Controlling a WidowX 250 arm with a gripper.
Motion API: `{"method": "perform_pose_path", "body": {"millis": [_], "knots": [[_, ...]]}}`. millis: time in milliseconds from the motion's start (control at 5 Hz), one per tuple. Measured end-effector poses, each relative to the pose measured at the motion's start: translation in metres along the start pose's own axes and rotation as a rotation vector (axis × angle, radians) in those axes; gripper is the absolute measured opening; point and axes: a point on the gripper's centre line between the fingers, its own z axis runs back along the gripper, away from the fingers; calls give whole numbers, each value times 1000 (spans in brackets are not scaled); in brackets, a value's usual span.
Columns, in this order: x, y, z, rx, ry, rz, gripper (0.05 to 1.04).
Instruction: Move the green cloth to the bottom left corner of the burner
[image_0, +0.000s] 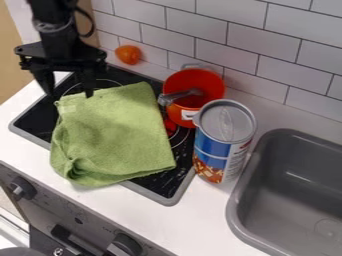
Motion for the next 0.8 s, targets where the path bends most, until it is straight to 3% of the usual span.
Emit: {"method": "perform_pose_path", "body": {"millis": [200,400,600,800], "knots": [[-7,-15,-6,-31,42,46,380],[-17,-27,-19,-50,119,90,161],[-21,-35,-40,-14,122,163,55],[-29,-35,-58,0,121,196,52]]}}
